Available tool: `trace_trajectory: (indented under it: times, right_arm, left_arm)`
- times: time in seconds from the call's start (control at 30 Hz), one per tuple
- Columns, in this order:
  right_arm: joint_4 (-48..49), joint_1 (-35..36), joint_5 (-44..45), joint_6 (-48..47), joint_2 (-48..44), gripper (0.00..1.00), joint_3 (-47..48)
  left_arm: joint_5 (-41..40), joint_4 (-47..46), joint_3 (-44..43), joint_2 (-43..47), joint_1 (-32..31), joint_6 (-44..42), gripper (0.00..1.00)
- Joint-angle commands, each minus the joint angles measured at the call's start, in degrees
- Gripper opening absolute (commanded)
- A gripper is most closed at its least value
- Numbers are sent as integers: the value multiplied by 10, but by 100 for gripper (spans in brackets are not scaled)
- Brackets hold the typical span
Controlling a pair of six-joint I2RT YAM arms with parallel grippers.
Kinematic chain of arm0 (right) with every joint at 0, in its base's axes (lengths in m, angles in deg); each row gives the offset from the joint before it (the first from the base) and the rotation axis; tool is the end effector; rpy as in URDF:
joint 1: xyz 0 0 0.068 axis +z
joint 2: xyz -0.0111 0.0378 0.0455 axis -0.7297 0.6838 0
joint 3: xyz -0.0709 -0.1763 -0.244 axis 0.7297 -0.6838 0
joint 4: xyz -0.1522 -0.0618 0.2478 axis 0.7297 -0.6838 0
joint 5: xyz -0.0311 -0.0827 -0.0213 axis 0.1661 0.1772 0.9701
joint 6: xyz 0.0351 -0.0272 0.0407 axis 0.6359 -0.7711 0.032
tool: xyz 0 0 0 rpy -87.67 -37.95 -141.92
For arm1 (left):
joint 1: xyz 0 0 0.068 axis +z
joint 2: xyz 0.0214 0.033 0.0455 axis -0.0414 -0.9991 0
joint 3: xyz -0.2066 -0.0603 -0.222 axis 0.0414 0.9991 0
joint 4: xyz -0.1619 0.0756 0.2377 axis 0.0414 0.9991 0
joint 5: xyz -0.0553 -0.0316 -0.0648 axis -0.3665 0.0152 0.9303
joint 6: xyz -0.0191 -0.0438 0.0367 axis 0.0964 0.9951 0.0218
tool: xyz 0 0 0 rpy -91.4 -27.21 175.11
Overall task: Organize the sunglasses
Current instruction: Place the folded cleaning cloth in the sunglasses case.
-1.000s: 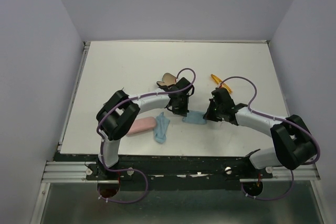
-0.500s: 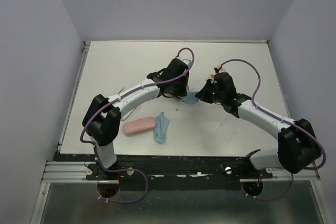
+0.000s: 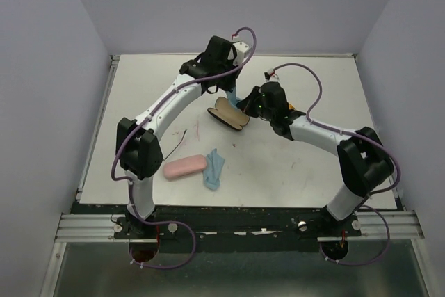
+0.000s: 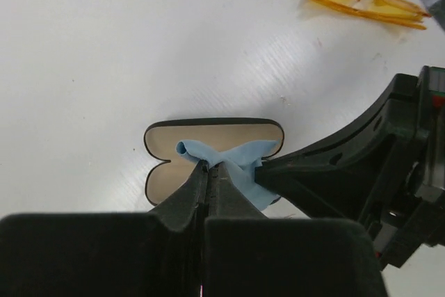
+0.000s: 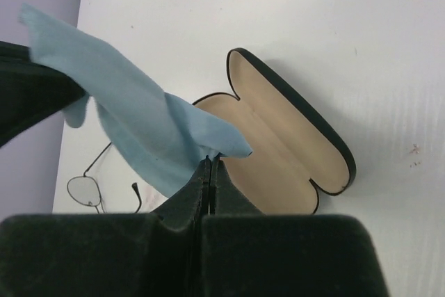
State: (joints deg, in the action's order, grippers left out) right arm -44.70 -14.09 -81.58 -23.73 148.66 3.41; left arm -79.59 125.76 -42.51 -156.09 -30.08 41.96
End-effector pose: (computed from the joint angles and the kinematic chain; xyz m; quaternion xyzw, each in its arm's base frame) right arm 0.3505 0.2249 0.2472 0.0732 0.8355 0.3266 0.4358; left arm 0.4137 -0.2695 0.3826 0.2714 0.8548 -0.1778 0.4051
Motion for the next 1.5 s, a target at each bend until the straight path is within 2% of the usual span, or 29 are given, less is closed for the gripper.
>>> trace_trajectory:
  times: [0.0, 0.37, 0.63, 1.47]
  right_arm:
    - [30, 14, 75, 16, 45, 1, 32]
    - [27, 19, 147, 65, 93, 1, 38]
    - [44, 25, 142, 79, 109, 1, 28]
    - [30, 26, 152, 113, 136, 6, -3]
  left_arm:
    - [4, 47, -8, -47, 24, -63, 0]
    - [30, 36, -34, -112, 70, -18, 0]
    - [50, 37, -56, -153, 70, -9, 0]
    - [18, 84, -114, -234, 71, 20, 0]
